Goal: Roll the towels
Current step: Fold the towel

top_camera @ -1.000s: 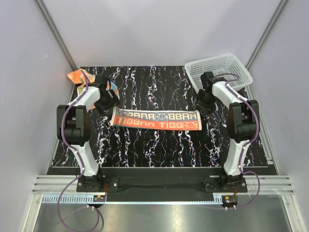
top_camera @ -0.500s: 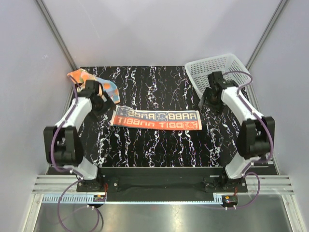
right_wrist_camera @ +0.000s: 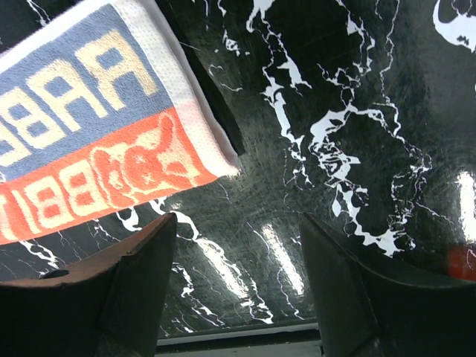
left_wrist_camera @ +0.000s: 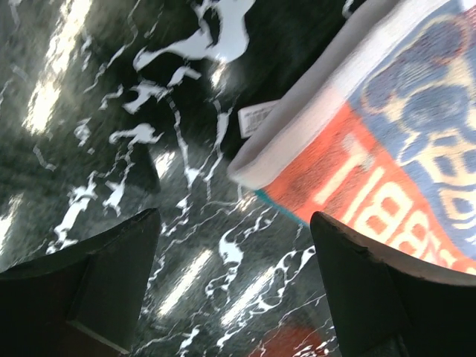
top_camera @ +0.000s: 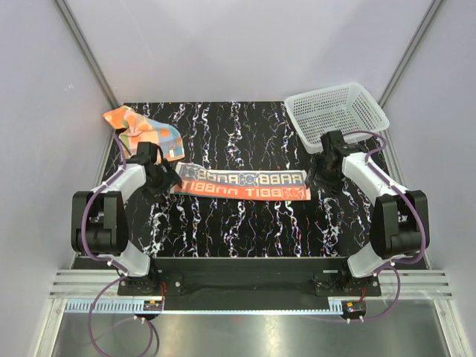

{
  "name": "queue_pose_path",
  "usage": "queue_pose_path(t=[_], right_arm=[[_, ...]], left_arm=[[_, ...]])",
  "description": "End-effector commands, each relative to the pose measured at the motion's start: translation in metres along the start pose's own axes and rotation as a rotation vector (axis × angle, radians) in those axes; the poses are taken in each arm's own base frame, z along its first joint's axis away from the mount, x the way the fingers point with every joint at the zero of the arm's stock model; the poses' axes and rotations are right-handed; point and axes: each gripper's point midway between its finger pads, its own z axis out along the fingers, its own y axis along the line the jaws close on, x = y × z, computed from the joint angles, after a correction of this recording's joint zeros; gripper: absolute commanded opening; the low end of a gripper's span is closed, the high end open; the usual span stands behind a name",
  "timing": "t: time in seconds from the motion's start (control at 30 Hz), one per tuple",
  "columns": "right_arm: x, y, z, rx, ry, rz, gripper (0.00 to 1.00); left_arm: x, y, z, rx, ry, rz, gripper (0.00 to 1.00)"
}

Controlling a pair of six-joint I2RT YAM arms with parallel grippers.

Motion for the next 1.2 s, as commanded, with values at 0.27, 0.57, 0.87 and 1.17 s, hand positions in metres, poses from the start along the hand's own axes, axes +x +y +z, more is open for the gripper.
queue_pose_path(t=[0.27, 0.57, 0.87, 1.17], right_arm=[[-0.004, 0.006, 0.000, -0.048, -0.037, -0.021, 0.73], [0.006, -0.002, 0.007, -0.036, -0.025, -0.034, 0.72], [0.017, -0.005, 0.010, -0.048, -0.010, -0.022, 0.72], [0.037, 0.036, 0.004, -0.334, 0.027, 0.061, 0.71]], left_arm=[[-0.018, -0.017, 0.028, 0.027, -0.007, -0.026, 0.77], [-0.021, -0.017, 0.032, 0.012, -0.005, -0.027, 0.22], [-0.020, 0.000, 0.002, -0.034, -0.062, -0.007, 0.00], [0.006, 0.017, -0.012, -0.041, -0.029, 0.026, 0.32]])
